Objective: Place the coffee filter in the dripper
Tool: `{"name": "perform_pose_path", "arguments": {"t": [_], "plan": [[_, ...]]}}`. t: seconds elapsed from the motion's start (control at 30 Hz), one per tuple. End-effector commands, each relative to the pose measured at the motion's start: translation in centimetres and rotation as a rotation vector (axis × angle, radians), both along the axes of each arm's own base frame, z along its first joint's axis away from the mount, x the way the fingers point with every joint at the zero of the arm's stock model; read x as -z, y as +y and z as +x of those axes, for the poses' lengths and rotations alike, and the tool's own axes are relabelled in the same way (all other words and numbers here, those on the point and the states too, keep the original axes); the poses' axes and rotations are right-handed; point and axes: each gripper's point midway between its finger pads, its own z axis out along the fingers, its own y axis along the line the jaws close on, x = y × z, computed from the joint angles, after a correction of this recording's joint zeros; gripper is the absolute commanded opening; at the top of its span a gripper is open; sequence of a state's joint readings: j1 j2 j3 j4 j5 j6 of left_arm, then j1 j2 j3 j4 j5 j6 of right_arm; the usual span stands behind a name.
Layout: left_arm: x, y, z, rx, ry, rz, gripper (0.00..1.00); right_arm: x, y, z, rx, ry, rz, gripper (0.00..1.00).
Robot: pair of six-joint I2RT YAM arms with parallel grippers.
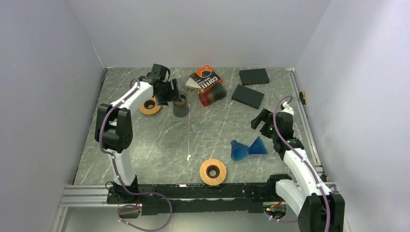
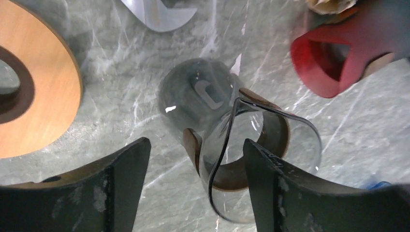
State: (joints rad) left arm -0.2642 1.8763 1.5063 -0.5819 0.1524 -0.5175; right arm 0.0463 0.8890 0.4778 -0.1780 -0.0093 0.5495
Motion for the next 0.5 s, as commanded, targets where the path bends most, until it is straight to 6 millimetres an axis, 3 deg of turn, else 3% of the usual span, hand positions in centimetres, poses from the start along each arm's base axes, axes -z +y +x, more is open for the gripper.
{"name": "perform_pose_path", "arguments": {"t": [0.0, 0.23, 0.4, 0.47], "plan": [[0.5, -0.8, -0.9, 0.055, 0.041, 0.122, 0.72, -2.6, -0.1, 0.9, -0.013, -0.056, -0.013, 1.00], [0.1, -0.8, -2.4, 0.060, 0.062, 0.172, 0.58, -3.5, 0.2, 1.0, -0.036, -0.064, -0.017, 1.00], [-0.8, -1.0, -3.5, 0.074, 0.055, 0.139, 0.37, -3.7, 0.5, 1.2, -0.054, -0.066, -0.012, 1.00], [-1.1, -1.1, -4.0, 0.079, 0.055, 0.123, 0.34, -3.6, 0.6, 1.3, -0.056, -0.062, -0.010, 1.00]]}}
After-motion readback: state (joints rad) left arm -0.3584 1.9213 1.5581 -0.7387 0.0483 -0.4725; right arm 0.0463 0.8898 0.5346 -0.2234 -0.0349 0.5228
